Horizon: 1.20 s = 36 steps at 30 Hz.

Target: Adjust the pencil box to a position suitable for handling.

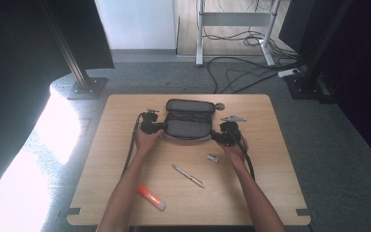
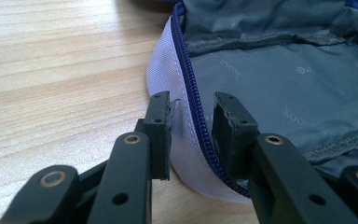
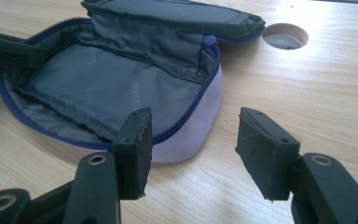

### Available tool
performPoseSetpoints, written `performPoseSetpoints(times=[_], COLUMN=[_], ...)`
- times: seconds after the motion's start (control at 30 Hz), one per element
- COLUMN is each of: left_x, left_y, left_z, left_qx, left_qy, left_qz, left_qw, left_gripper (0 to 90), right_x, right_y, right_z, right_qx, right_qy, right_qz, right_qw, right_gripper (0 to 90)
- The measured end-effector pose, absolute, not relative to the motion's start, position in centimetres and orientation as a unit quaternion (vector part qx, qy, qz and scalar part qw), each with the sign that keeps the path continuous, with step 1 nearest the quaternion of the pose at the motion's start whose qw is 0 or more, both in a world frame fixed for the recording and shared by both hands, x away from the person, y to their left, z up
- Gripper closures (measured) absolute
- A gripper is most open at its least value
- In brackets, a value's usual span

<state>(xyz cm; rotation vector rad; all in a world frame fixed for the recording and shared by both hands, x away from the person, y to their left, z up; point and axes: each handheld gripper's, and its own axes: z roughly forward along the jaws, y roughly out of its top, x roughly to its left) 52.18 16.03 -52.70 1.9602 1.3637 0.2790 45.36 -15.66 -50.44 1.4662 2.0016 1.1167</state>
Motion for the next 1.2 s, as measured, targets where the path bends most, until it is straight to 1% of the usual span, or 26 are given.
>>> performPoseSetpoints(times=[0.13,0.33,0.37,0.43,0.73,0.87,0.97,1.03,1.2], left_x=[52.2,52.2,52.2,52.2,52.3,52.4,52.4,52.4,52.5], left_y=[16.1,16.3,16.3,16.3,16.5,16.4,16.3,16.3,16.4], left_z=[-52.7,-52.9,-52.9,-52.9,-53.0,-53.1,-53.2,-53.2,-53.4], left_qx=[0.761,0.758,0.758,0.759,0.757,0.758,0.758,0.759,0.760], left_qy=[0.527,0.530,0.530,0.530,0.530,0.529,0.528,0.528,0.528], left_qz=[0.109,0.104,0.104,0.104,0.106,0.110,0.115,0.119,0.117], left_qw=[0.361,0.364,0.365,0.365,0.368,0.366,0.365,0.362,0.360], left_gripper=[68.3,67.9,67.9,68.0,68.9,69.7,70.3,70.8,71.6], right_x=[46.0,46.7,46.8,46.9,48.0,48.2,48.5,48.9,49.1], right_y=[-15.5,-15.1,-14.9,-14.8,-15.0,-14.8,-14.7,-14.5,-13.7], right_z=[-50.7,-50.5,-50.5,-50.6,-52.0,-52.4,-52.6,-52.7,-52.8], right_qx=[0.533,0.534,0.532,0.534,0.552,0.549,0.552,0.555,0.548], right_qy=[0.720,0.721,0.720,0.719,0.712,0.716,0.720,0.724,0.735], right_qz=[0.397,0.394,0.396,0.395,0.387,0.382,0.377,0.372,0.357], right_qw=[0.200,0.200,0.207,0.207,0.198,0.199,0.186,0.174,0.178], right_gripper=[44.2,43.9,44.7,45.0,47.2,51.6,55.6,59.9,71.8])
